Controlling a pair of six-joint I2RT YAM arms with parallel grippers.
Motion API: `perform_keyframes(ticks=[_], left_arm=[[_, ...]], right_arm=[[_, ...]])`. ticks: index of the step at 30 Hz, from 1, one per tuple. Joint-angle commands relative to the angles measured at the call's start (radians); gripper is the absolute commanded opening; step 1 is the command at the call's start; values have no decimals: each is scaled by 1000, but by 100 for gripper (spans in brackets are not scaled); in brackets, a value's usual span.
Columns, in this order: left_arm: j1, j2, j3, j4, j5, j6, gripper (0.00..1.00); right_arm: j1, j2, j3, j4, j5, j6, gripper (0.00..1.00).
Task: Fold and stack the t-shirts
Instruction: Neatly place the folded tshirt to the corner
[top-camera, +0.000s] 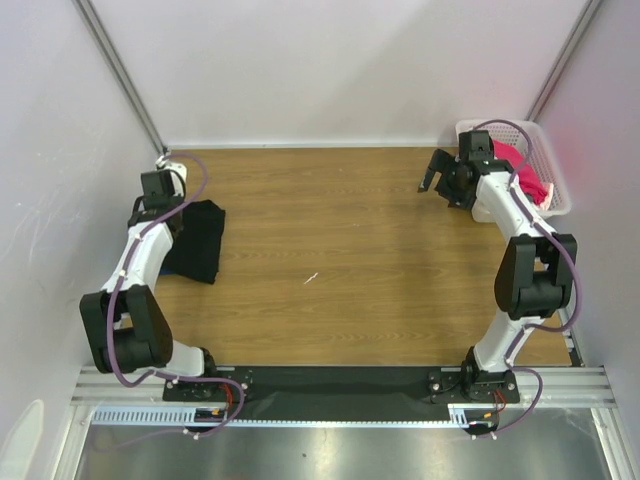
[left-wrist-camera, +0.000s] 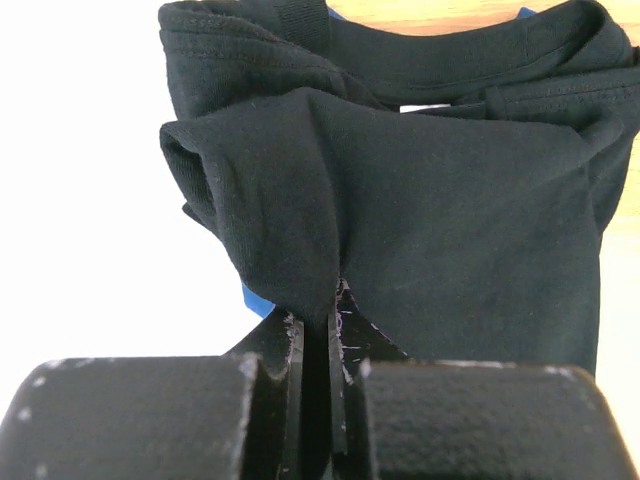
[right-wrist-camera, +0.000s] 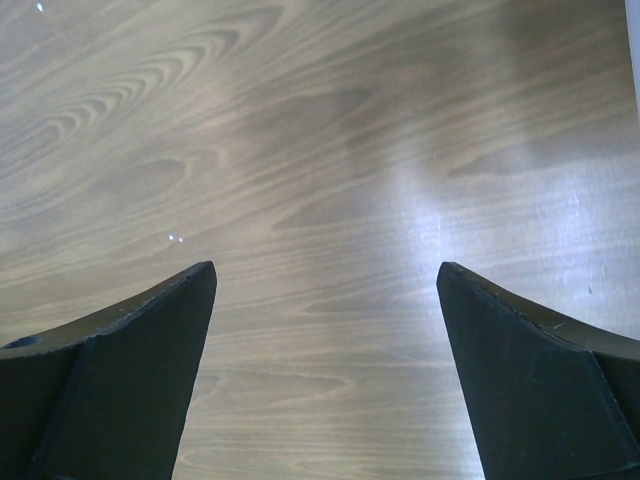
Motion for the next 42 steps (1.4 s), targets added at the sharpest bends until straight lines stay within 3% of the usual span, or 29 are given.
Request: perform_keyframes(ticks=[1, 21, 34, 37, 39, 40, 41, 42], left_arm=[[14, -46, -1, 70, 17, 47, 0], [123, 34, 23, 223, -38, 91, 0], [249, 168, -24, 349, -46, -31, 0], [278, 212, -23, 349, -75, -59, 4], [281, 230, -20, 378, -122, -83, 27], [281, 243, -15, 370, -117, -88, 47], [281, 243, -10, 367, -109, -97, 76], [281, 241, -10, 367, -98, -105, 82]], right_arm=[[-4, 26, 71, 4, 3, -4, 100], [-5, 122, 143, 10, -23, 32, 100], [-4, 164, 203, -25, -31, 41, 100], [0, 173, 223, -34, -31, 44, 100], [5, 176, 235, -36, -34, 44, 100], [9, 174, 237, -36, -37, 41, 100], [11, 176, 240, -34, -39, 39, 100], [15, 176, 246, -34, -42, 38, 100]])
